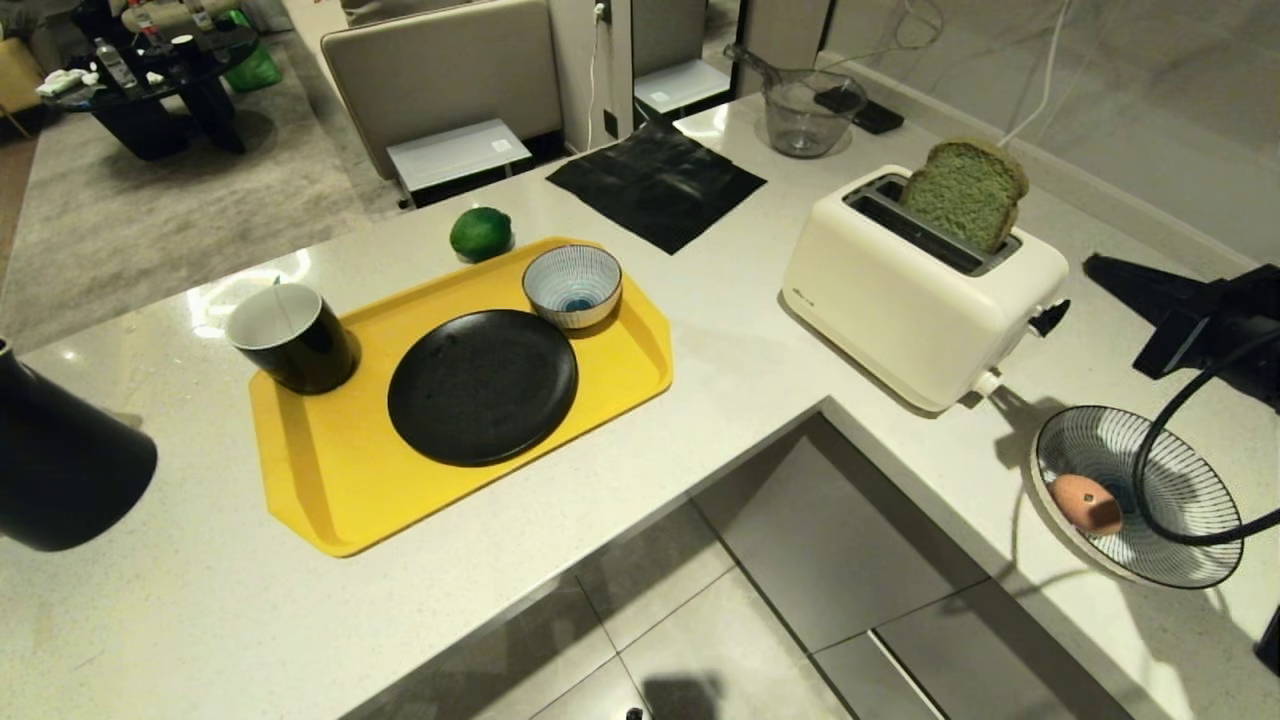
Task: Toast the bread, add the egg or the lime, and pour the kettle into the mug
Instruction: Use a bread toaster, then put the baked bread on a plate
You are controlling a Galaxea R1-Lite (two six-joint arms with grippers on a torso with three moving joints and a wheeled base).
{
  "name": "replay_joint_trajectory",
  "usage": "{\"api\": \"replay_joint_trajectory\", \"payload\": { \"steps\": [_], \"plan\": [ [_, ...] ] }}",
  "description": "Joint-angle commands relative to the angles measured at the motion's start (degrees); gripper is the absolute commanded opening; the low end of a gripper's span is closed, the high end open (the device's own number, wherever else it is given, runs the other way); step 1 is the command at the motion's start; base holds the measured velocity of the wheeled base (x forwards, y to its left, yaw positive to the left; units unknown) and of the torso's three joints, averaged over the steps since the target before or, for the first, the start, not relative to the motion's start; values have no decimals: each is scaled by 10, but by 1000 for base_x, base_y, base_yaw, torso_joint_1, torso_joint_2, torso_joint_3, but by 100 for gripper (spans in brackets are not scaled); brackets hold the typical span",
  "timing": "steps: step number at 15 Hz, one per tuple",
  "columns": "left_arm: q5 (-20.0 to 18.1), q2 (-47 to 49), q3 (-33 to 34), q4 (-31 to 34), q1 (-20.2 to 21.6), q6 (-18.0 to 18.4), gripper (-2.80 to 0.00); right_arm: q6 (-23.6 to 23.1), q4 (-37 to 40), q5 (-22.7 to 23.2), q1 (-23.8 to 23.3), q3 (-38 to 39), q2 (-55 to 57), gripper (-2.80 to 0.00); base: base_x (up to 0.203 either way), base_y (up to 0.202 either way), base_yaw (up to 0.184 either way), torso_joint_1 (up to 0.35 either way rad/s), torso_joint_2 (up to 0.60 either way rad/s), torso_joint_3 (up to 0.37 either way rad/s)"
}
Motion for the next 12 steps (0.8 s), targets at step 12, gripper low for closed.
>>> {"api": "replay_joint_trajectory", "payload": {
  "steps": [12],
  "plan": [
    [0, 0, 0, 0, 0, 0, -280, -127, 491, -276, 1, -188, -198, -280, 0, 0, 0, 0, 0, 0]
  ]
}}
